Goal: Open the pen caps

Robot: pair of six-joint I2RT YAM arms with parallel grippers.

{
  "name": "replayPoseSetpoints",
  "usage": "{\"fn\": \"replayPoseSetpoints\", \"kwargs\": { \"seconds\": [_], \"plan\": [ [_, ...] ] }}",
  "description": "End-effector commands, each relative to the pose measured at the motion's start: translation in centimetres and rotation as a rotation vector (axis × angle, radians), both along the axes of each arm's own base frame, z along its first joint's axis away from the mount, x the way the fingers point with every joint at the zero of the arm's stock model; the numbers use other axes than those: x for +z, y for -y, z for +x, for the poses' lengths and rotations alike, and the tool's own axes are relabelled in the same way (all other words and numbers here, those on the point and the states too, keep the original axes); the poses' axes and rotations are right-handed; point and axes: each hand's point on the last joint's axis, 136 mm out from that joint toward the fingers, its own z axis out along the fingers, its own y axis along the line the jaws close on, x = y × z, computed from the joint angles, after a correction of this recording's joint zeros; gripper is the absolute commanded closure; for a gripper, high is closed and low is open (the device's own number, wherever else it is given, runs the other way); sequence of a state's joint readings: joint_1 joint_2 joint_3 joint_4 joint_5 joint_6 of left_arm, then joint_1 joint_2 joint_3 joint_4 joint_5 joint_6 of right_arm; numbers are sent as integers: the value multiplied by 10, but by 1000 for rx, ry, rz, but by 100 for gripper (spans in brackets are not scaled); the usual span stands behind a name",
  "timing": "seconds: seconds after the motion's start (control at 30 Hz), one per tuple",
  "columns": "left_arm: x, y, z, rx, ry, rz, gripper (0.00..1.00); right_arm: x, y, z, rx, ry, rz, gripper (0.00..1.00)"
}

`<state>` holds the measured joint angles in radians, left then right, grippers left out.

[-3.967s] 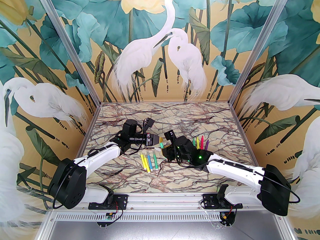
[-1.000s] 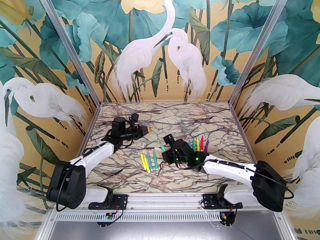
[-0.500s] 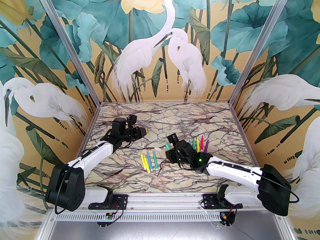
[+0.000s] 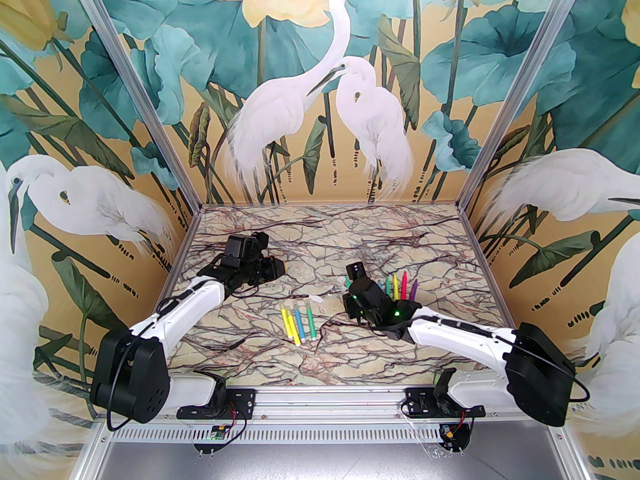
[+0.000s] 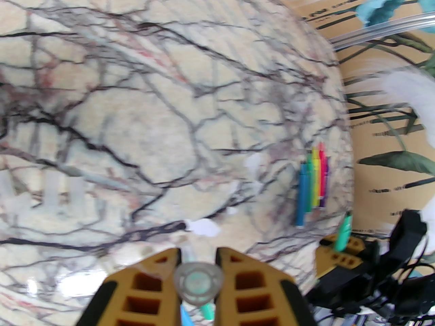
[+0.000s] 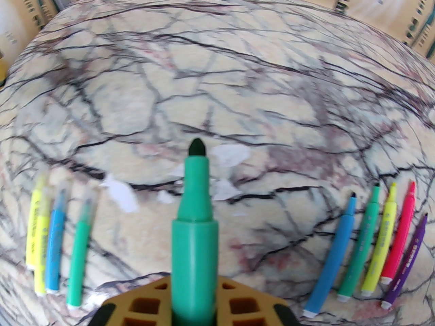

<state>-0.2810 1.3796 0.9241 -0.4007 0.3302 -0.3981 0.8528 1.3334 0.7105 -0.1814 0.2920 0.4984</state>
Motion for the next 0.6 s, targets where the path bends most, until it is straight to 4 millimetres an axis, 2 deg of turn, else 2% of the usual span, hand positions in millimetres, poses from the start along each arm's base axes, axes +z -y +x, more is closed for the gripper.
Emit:
{"fn": "replayPoseSetpoints", "kwargs": {
  "seconds": [0.0, 0.57],
  "plan": [
    [-16, -9, -2, -6, -41, 142, 100, 1, 10, 12, -79, 8, -24, 97],
    [-65, -17, 3, -31, -176, 387, 100, -33, 35, 30, -213, -26, -132, 95]
  ]
}}
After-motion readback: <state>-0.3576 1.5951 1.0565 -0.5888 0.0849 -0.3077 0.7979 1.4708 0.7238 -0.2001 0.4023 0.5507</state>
